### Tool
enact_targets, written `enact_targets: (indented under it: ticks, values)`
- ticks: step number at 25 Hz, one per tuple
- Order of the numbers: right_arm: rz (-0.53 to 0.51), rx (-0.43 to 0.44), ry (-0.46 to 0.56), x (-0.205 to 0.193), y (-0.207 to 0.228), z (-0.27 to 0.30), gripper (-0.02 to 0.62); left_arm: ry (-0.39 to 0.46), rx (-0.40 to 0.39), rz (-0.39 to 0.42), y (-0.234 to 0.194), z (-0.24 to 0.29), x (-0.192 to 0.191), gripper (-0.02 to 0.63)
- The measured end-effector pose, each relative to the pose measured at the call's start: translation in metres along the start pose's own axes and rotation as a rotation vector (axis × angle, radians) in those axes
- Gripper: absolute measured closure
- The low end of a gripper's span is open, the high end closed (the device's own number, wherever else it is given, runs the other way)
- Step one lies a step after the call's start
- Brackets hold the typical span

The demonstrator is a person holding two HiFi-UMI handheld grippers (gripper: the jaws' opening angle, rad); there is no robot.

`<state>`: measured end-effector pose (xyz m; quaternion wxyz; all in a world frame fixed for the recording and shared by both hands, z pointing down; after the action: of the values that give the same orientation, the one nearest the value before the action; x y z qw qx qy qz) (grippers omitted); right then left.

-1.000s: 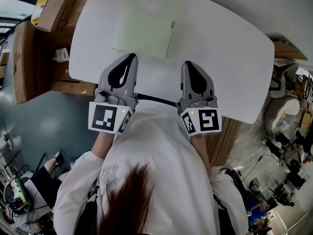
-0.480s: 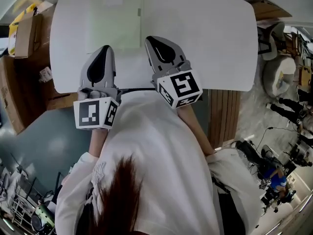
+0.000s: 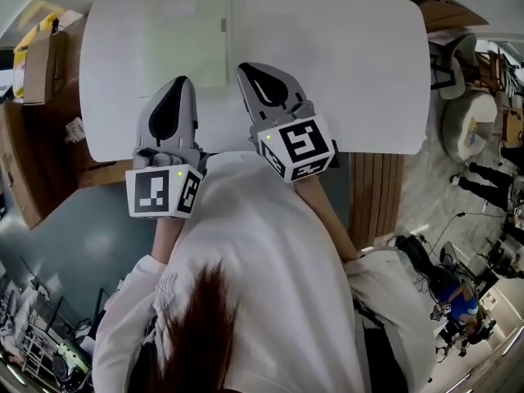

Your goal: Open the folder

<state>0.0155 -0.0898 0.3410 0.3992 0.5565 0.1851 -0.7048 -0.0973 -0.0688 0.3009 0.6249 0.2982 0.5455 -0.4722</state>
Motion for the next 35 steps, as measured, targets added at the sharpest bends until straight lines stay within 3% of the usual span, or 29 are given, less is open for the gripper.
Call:
enact_targets:
  ticks: [11,17,26,35]
  values:
    - [-0.023,0.038,-0.006,-0.007,0.013,0.007,0.591,-0.024,0.047,0.009,0.002,0.005,-0.01,0.598]
    - [-0.003,0.06,-0.103,-0.032,0.036,0.027,0.591,-0.056,0.075,0.037,-0.013,0.011,-0.019,0.598]
    - [-0.046,0.187,-0.197,-0.06,0.03,0.058,0.591,-0.115,0.074,0.049,-0.026,0.016,-0.034,0.598]
    - [-0.075,0.153,-0.212,-0.086,0.04,0.094,0.591,-0.186,0.085,0.099,-0.044,0.021,-0.053,0.598]
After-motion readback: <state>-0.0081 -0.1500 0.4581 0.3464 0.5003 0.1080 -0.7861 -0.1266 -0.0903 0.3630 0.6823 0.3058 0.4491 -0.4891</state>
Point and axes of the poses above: the fingertips, and each gripper's own axes: z forward along the fingers, y to its right, x out of its top, the point moved 3 cm from there along -z, backward along the fingers, and after that the axes turned 3 degrees about -y, right-handed, at the moved point
